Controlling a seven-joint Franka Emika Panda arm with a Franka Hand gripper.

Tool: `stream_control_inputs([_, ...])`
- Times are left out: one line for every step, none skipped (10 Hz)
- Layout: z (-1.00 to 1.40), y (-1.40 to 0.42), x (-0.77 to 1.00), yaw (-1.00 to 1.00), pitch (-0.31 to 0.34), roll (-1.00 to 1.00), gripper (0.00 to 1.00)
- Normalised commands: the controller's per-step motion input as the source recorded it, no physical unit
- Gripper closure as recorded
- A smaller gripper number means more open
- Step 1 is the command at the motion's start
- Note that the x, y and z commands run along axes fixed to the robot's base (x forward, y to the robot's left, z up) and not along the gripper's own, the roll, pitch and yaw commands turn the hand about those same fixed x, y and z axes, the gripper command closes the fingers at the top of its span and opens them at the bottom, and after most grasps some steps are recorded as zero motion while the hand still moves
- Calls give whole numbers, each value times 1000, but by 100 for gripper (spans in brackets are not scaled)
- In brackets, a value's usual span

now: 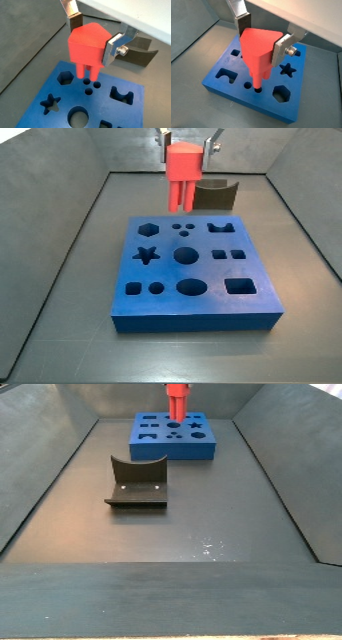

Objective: Pick up the 3 prong object. Move to above the board. Insert the 3 prong object.
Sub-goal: Insert the 3 prong object.

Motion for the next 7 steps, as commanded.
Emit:
stream_control_inputs([-311, 0, 0, -914, -174, 0, 100])
stream_control_inputs([-349, 0, 0, -1000, -186, 0, 100])
stream_control_inputs([-337, 0, 0, -1000, -191, 0, 100])
stream_control_inputs([-269, 0, 0, -1000, -197, 0, 100])
stream_control_inputs([-217, 0, 0, -1000, -189, 0, 100])
stream_control_inputs([-140, 0, 0, -960, -157, 0, 100])
stream_control_inputs([-197, 0, 0, -1000, -114, 0, 100])
